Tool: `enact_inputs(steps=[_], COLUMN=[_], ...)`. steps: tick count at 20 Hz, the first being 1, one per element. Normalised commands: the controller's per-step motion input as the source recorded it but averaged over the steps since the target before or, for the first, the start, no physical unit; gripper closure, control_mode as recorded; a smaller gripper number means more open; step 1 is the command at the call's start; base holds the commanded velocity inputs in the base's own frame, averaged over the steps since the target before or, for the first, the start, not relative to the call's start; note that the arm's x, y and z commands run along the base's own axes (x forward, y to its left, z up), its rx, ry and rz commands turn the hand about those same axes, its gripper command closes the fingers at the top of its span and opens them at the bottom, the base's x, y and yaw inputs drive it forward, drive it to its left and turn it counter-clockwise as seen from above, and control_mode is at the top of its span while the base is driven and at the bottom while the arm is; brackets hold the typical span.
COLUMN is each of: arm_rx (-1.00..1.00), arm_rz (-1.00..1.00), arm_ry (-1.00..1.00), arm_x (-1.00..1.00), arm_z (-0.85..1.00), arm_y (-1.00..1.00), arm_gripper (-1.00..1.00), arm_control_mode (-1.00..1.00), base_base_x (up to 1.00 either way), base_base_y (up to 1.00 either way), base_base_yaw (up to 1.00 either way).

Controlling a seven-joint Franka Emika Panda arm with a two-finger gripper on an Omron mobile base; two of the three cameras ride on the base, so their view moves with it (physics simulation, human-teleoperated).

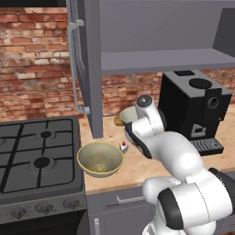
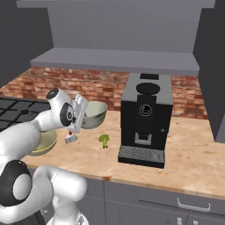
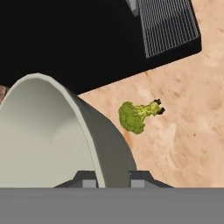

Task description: Pick both bowls and place them on the counter. Then place the cake in one bowl and place the broccoli in the other bowl.

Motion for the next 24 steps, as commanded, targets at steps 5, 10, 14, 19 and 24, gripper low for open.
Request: enact_inputs(steps=[5, 10, 14, 19, 24], arm_rx=[0.0, 0.0, 0.0, 0.0, 0.0], arm_rz=[0.0, 0.0, 0.0, 0.0, 0.0], arm_ry=[0.0, 0.0, 0.0, 0.01, 0.0], arm_x=[0.18, 0.12, 0.16, 0.19, 0.25], arm_z=[-0.19, -0.11, -0.1, -0.08, -0.12], arm_y=[-0.04, 0.02, 0.09, 0.04, 0.01], arm_gripper=[1.0, 1.0, 1.0, 1.0, 1.0], arm_control_mode=[-1.0, -1.0, -1.0, -1.0, -1.0], base_base_x=[0.0, 0.0, 0.0, 0.0, 0.0], base_base_y=[0.0, 0.0, 0.0, 0.0, 0.0], base_base_yaw=[0.0, 0.0, 0.0, 0.0, 0.0])
